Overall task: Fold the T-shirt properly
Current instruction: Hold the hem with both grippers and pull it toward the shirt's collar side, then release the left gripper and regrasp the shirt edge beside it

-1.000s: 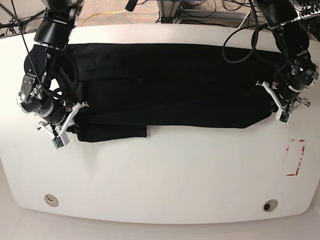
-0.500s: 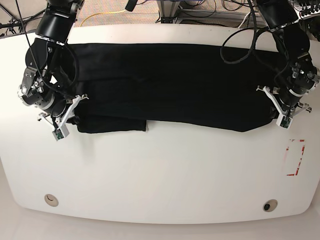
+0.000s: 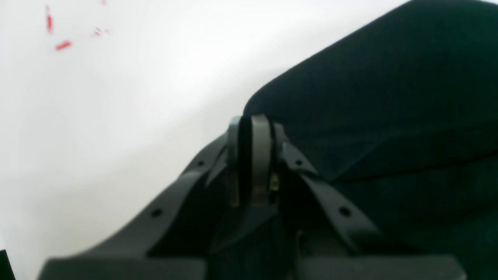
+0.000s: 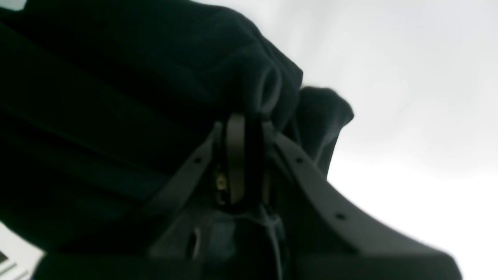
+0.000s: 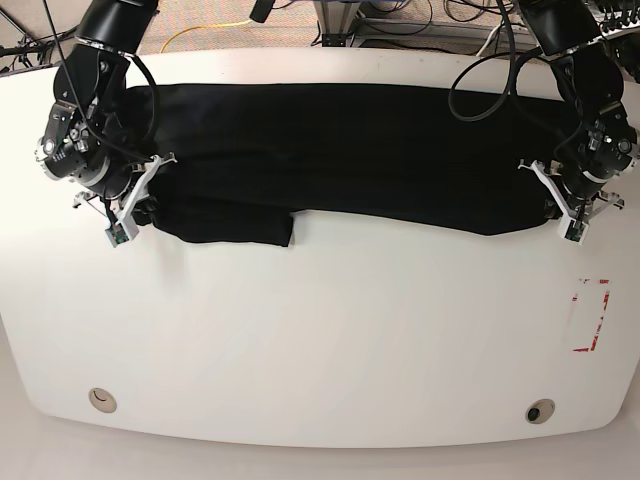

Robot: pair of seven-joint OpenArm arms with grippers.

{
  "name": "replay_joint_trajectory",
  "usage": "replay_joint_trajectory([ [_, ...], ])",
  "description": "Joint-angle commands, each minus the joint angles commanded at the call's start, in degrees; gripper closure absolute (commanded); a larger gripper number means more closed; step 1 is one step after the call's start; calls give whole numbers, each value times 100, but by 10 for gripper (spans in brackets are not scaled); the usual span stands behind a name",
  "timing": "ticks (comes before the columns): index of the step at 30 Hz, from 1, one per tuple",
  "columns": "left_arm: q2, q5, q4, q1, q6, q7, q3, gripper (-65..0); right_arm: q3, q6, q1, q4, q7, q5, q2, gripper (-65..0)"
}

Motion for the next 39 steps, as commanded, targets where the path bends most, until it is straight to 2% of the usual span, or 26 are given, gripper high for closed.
replay_joint_trajectory([
  [5, -35, 0, 9, 35, 0, 0, 0, 0, 0, 0, -343, 62, 0, 0, -9, 0],
  [6, -123, 0, 26, 62, 0, 0, 0, 0, 35, 0, -448, 62, 9, 0, -9, 0],
  [10, -299, -9, 0, 62, 0, 0, 18, 0, 457, 0, -633, 35, 9, 0, -141, 0],
  [12, -378, -9, 18, 132, 0, 9, 35, -25, 571, 0, -686, 35, 9, 0, -193, -2],
  [18, -475, -44, 132, 308, 0, 9, 18, -286, 563, 0, -809, 26, 9, -9, -220, -2],
  [22, -457, -114, 510, 316, 0, 44, 0, -394, 563, 0, -809, 18, 9, -44, -237, -2],
  [25, -475, -642, 791, 325, 0, 255, -9, -410, 563, 0, -809, 18, 9, -26, -246, -2],
  [30, -589, -1846, 818, 220, 0, 1196, -651, -408, 563, 0, -809, 18, 9, -44, -246, -2],
  [34, -589, -2092, 325, -158, 0, 1407, -774, -408, 563, 0, -809, 18, 9, -26, -246, -2],
  [39, -563, -2171, -202, -343, 0, 1407, -976, -406, 589, 0, -809, 9, 26, -53, -369, -2],
])
